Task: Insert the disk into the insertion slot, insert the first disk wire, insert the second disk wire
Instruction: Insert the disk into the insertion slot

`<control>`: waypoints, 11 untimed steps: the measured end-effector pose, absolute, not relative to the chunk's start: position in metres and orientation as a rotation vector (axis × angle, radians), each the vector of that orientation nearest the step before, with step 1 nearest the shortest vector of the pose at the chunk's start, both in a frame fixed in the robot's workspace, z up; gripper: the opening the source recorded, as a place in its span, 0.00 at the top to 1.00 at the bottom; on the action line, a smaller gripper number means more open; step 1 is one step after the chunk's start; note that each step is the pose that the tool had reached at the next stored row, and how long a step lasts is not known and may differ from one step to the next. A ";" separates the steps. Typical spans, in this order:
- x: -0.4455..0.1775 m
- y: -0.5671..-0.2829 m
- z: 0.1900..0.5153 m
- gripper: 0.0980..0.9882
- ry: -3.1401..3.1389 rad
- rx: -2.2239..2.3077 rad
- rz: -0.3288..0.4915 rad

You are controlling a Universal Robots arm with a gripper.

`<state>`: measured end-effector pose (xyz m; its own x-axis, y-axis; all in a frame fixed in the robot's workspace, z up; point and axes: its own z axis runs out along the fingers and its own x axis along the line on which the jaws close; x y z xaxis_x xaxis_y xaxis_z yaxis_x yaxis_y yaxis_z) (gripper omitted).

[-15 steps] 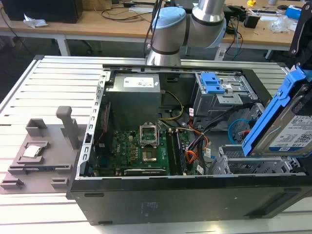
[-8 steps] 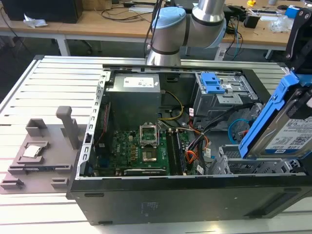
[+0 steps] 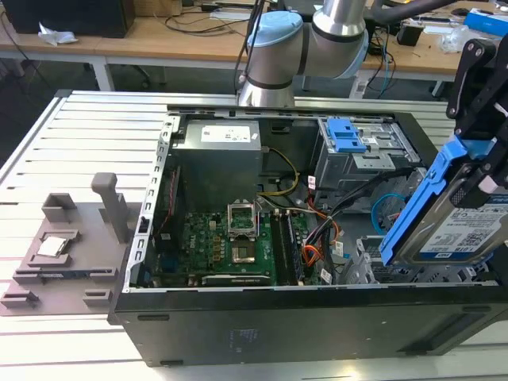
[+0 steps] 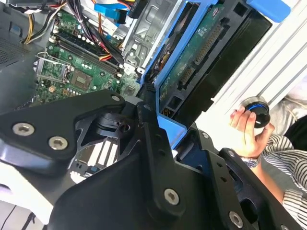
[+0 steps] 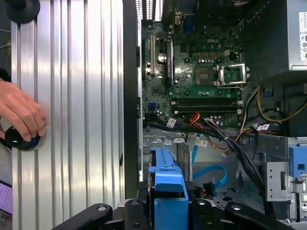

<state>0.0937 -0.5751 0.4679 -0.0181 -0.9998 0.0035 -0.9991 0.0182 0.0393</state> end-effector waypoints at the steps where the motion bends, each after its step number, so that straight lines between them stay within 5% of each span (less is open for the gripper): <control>1: 0.094 -0.574 0.466 0.70 -2.220 2.180 -0.040; 11: 0.093 -0.553 0.455 0.70 -2.220 2.180 -0.040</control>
<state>0.0934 -0.5531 0.4551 -0.0181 -0.9998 0.0034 -0.9991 0.0182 0.0393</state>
